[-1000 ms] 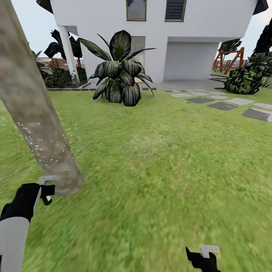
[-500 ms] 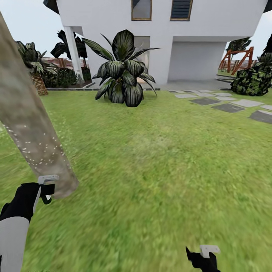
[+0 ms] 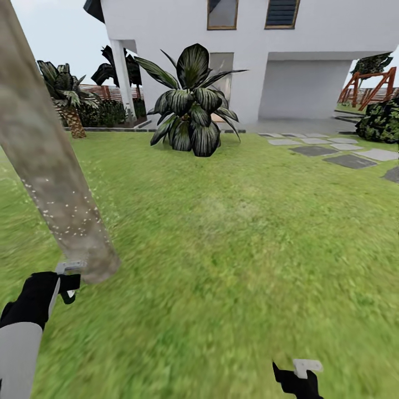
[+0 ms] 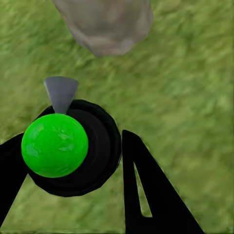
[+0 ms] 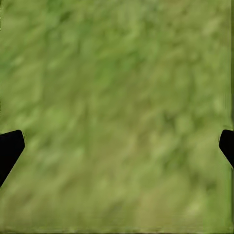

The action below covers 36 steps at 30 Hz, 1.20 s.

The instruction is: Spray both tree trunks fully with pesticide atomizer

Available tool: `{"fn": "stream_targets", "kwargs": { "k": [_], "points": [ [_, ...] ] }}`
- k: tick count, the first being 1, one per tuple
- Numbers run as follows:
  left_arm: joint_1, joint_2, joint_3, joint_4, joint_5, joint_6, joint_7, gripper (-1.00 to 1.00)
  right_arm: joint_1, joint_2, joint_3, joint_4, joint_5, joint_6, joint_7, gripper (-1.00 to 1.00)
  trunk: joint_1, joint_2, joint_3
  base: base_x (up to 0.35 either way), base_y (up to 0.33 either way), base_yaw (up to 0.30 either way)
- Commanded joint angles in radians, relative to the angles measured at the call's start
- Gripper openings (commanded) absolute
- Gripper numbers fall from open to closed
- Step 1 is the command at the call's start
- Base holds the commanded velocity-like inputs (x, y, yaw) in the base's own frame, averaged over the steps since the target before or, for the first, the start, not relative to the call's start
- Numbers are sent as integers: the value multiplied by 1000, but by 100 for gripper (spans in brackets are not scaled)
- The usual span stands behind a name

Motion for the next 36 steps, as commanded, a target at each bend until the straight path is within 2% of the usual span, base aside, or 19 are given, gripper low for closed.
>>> {"fn": "stream_targets", "kwargs": {
  "k": [1,5,9,10,12,13,15,17,20,22,23,25,26,27,29,31,32,34,36],
  "points": [
    [7,0,-1,20,1,-4,-2,-100,0,0,0,0,0,1,0,100,0,0,0,-347,-1,0],
    [11,0,-6,177,-3,-210,-15,-100,0,-1,-1,2,-1,1,-2,100,0,0,0,-349,0,0],
    [11,1,-3,247,-2,-313,-5,-100,0,1,-4,-5,-4,0,-4,100,0,0,0,-350,0,0],
    [11,3,-3,250,-3,-334,-8,-100,0,9,-3,-7,-3,0,-3,100,0,0,0,-350,0,0],
    [19,9,-3,259,-3,-353,-15,-100,0,72,-2,-24,-1,0,-1,100,0,0,0,-350,0,0],
    [33,9,-7,273,-5,-360,-17,-100,0,91,-2,-30,0,1,0,100,0,0,0,-350,0,0],
    [58,4,-25,302,-11,-388,-19,-100,0,106,-1,-35,0,1,2,100,0,0,0,-350,0,0],
    [69,5,-83,340,-17,-464,-37,-100,0,110,24,-51,0,1,3,100,0,0,0,-350,0,0],
    [72,5,-278,389,-25,-534,-201,-100,0,114,107,-146,0,3,3,100,0,0,0,-350,0,0],
    [73,-8,-368,435,-25,-546,-277,-100,-3,113,166,-224,2,12,4,100,0,0,0,-350,0,0],
    [74,-28,-393,466,-26,-557,-292,-100,-23,114,181,-243,7,45,5,100,0,0,0,-350,0,0],
    [74,-65,-437,517,-27,-602,-305,-100,-113,118,193,-264,30,184,6,100,0,0,0,-350,0,0],
    [74,-79,-474,537,-27,-620,-308,-100,-165,120,196,-273,54,282,9,100,0,0,0,-350,0,0],
    [74,-87,-503,545,-27,-627,-312,-100,-185,121,197,-284,80,323,18,100,0,0,0,-350,0,0],
    [74,-95,-567,551,-27,-632,-362,-100,-202,119,198,-325,167,357,90,100,0,0,0,-350,0,0],
    [74,-97,-647,546,-29,-630,-479,-100,-213,112,197,-351,266,366,218,100,0,0,0,-334,0,0],
    [72,-98,-682,540,-30,-626,-527,-100,-223,108,197,-359,299,368,290,100,0,0,0,-140,0,0],
    [70,-98,-702,536,-32,-607,-553,-100,-229,104,197,-362,317,369,368,100,0,0,0,-54,0,0],
    [70,-105,-690,526,-19,-613,-543,-100,-232,116,196,-362,310,370,355,100,0,0,0,0,0,0]
  ]
}}
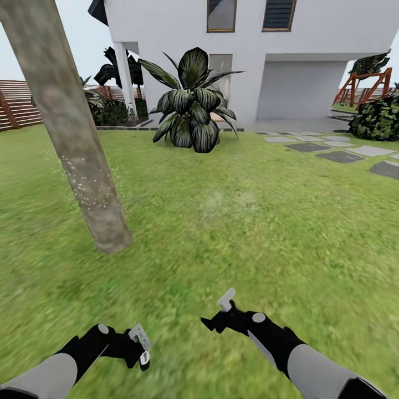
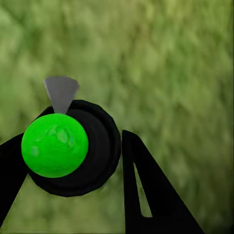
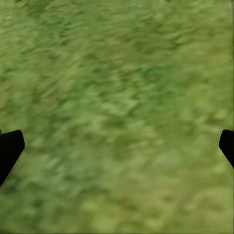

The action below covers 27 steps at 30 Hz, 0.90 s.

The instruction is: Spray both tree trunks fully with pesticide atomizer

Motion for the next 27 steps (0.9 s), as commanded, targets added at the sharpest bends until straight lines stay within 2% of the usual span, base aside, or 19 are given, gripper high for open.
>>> {"fn": "stream_targets", "kwargs": {
  "k": [1,7,11,16,18,19,20,22,25,27],
  "points": [
    [0,1,2,0,6,0,-1,-100,0,6,0,0,0,0,-2,100,0,0,0,0,0,0],
    [1,-28,-2,-30,9,8,-23,-100,0,-3,-10,1,1,0,10,100,0,0,0,0,0,0],
    [1,-45,-5,-53,13,10,-29,-100,0,-25,-6,1,7,0,32,100,0,0,0,0,0,0],
    [-3,-73,-16,-82,-2,7,-56,-100,0,-53,6,1,33,-1,60,100,0,0,0,0,0,0],
    [-5,-85,-17,-94,-10,8,-68,-100,0,-52,11,1,44,-1,71,100,0,0,0,0,0,0],
    [-9,-98,-18,-107,-96,9,-152,-100,0,-50,10,0,255,-1,289,100,0,0,0,0,0,0],
    [-12,-105,-18,-107,-140,11,-161,-100,0,-49,9,0,263,-1,323,100,0,0,0,0,0,0],
    [-14,-112,-18,-107,-176,12,-196,-100,0,-48,7,-1,267,-1,346,100,0,0,0,0,0,0],
    [-16,-115,-18,-111,-217,13,-257,-100,0,-49,8,-2,270,-1,356,100,0,0,0,0,0,0],
    [-16,-117,-18,-113,-226,12,-280,-100,0,-49,8,-2,270,-1,366,100,0,0,0,0,0,0]
  ]
}}
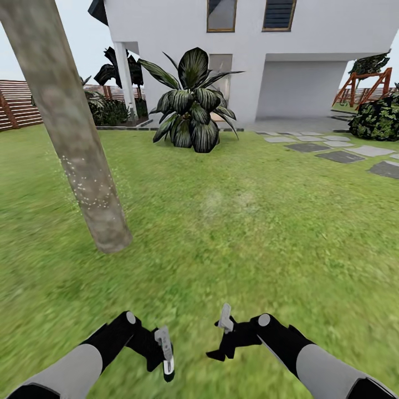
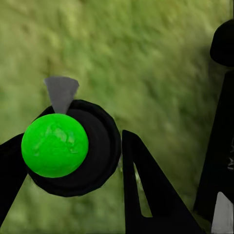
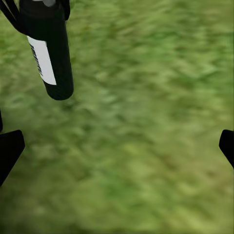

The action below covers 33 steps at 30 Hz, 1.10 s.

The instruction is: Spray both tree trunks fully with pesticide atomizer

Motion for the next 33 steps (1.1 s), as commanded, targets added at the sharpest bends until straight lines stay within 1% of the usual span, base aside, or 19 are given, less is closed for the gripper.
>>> {"fn": "stream_targets", "kwargs": {
  "k": [1,3,7,8,9,13,15,16,18,19,20,26,29,31,33],
  "points": [
    [0,-3,0,-1,-3,0,-12,-100,0,0,0,0,0,0,11,100,0,0,0,0,0,0],
    [-2,-6,0,-2,-4,0,-23,-100,0,0,0,0,1,0,36,100,0,0,0,0,0,0],
    [-32,-8,0,-1,-4,1,-28,-100,0,0,0,-1,2,0,48,100,0,0,0,0,0,0],
    [-38,-14,0,-1,-5,4,-29,-100,0,-1,-1,-2,2,0,50,100,0,0,0,0,0,0],
    [-42,-23,0,-2,-5,10,-30,-100,0,-2,-1,-3,2,0,50,-100,0,0,0,0,0,0],
    [-51,-41,0,-34,-6,46,-29,-100,-1,-4,-2,-6,2,0,51,-100,0,0,0,0,0,0],
    [-55,-55,-1,-38,-9,58,-28,-100,-2,-3,-3,-7,2,0,51,-100,0,0,0,0,0,0],
    [-56,-60,-1,-39,-24,60,-27,-100,-2,-3,-3,-7,2,0,51,-100,0,0,0,0,0,0],
    [-54,-74,1,-38,-92,68,-26,-100,-3,-3,-3,-9,1,0,51,-100,0,0,0,0,0,0],
    [-51,-79,2,-38,-108,70,-25,-100,-3,-3,-3,-9,0,0,51,-100,0,0,0,0,0,0],
    [-49,-82,3,-38,-116,71,-25,-100,-3,-3,-3,-9,0,0,51,-100,0,0,0,0,0,0],
    [-45,-97,3,-36,-127,70,-21,-100,-3,1,-3,-12,0,0,62,-100,0,0,0,0,0,0],
    [-45,-110,2,-36,-129,70,-17,-100,-3,1,-2,-53,0,0,75,-100,0,0,0,0,0,0],
    [-45,-113,2,-36,-129,70,-17,-100,-3,1,-2,-69,0,1,95,-100,0,0,0,0,0,0],
    [-45,-115,2,-36,-129,70,-16,-100,-3,1,-3,-74,0,1,100,-100,0,0,0,0,0,0]
  ]
}}
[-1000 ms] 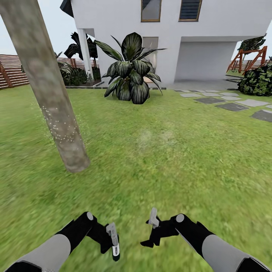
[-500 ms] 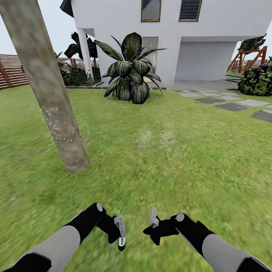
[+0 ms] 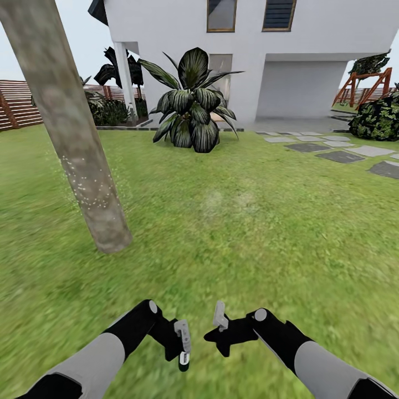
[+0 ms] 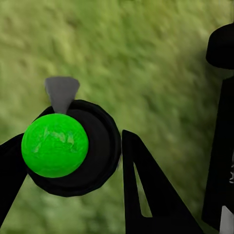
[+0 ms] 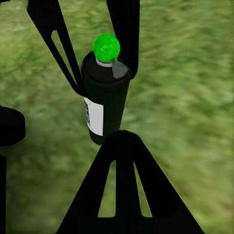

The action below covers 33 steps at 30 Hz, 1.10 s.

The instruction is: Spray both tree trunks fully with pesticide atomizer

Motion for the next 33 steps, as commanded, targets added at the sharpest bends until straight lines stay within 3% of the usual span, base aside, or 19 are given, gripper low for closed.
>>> {"fn": "stream_targets", "kwargs": {
  "k": [1,11,14,16,33],
  "points": [
    [0,-2,0,0,0,0,0,-100,0,0,0,-1,0,0,1,-100,0,0,0,0,0,0],
    [1,-24,0,2,-4,0,0,-100,0,0,0,-2,0,0,2,-100,0,0,0,0,0,0],
    [0,-37,1,3,-62,2,1,-100,0,0,0,-3,0,0,2,-100,0,0,0,0,0,0],
    [0,-41,2,3,-80,3,2,-100,0,0,0,-3,0,0,2,-100,0,0,0,0,0,0],
    [0,-64,3,12,-83,3,11,-100,0,0,0,-29,0,0,2,-100,0,0,0,0,0,0]
  ]
}}
